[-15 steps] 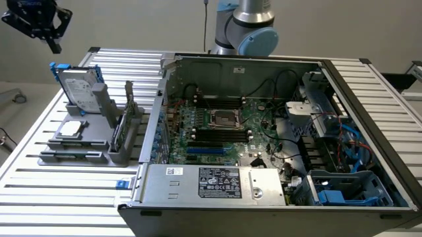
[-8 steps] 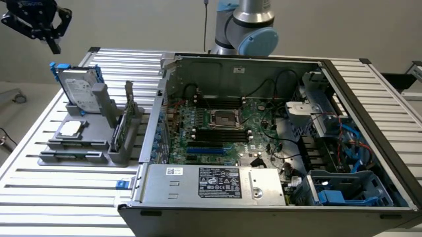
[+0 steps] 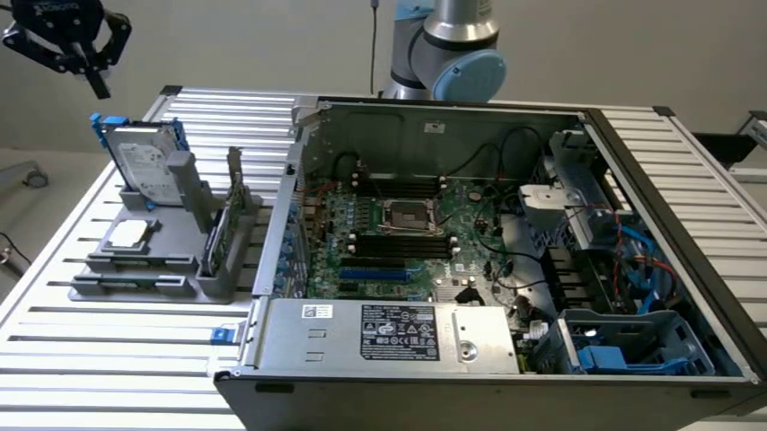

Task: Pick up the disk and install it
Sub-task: 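Pick up the disk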

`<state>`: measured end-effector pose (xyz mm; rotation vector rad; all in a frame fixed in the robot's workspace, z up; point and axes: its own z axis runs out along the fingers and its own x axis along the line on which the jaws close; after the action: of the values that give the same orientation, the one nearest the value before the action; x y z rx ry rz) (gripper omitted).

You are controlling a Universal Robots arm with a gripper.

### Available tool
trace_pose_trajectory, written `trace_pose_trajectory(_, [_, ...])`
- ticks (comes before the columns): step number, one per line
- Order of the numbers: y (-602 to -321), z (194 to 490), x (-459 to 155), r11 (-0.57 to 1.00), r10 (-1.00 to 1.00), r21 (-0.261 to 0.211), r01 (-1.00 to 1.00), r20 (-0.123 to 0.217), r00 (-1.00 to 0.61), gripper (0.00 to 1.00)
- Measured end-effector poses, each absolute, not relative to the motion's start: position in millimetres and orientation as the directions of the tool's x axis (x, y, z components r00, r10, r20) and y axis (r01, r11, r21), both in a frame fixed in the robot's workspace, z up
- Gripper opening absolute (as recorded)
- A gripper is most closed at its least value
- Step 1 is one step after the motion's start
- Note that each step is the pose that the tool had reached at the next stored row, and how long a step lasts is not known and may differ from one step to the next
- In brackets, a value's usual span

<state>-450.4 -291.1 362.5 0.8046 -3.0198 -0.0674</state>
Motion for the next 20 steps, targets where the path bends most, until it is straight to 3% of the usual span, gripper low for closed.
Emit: trace_pose_trajectory(20, [-291.1,359.4,-450.4,0.633,-0.774,0.034,-0.774,-0.01,-0.633,0.11])
